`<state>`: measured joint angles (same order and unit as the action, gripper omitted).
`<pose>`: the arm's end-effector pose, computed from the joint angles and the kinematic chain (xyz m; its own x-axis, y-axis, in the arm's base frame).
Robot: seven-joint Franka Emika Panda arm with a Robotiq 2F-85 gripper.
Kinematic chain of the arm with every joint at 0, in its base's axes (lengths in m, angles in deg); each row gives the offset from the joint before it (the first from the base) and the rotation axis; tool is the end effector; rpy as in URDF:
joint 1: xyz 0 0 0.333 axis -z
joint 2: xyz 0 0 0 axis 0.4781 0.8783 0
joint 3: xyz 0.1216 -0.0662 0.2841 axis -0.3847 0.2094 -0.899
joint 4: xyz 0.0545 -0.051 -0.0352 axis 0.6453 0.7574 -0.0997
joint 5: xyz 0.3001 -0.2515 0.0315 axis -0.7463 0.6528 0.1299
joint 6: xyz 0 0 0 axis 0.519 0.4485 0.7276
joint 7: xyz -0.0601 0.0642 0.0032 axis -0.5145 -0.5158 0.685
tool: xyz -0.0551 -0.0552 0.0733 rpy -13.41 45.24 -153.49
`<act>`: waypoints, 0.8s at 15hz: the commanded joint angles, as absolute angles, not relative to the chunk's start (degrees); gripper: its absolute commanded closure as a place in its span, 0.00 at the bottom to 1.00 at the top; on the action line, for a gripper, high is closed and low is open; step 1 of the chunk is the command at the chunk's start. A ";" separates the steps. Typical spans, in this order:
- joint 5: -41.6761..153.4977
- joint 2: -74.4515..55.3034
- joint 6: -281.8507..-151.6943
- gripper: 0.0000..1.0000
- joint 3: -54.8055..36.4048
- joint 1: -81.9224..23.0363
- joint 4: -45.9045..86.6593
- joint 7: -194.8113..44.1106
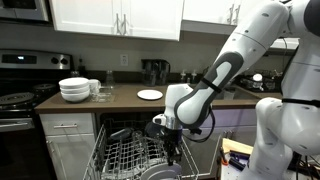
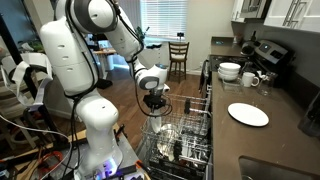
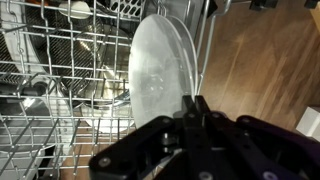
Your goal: Take the top white plate and put it in the dishwasher
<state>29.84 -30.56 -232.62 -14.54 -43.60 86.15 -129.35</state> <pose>0.3685 0.0987 0.2343 0.7062 0.7041 0.0745 0.7041 -0.6874 -0.1783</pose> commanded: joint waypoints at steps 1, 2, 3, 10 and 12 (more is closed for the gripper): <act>24.71 -28.39 -233.36 0.99 -15.10 -42.00 84.21 -135.83; 23.44 -27.90 -233.21 0.99 -15.20 -41.64 83.87 -137.14; 22.62 -27.51 -233.18 0.99 -15.38 -41.27 83.65 -137.95; 21.53 -24.61 -232.91 0.99 -17.11 -38.53 82.99 -138.35; 21.50 -24.22 -233.01 0.99 -17.65 -37.92 83.08 -138.34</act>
<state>23.02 -25.06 -232.72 -15.86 -39.84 83.96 -136.82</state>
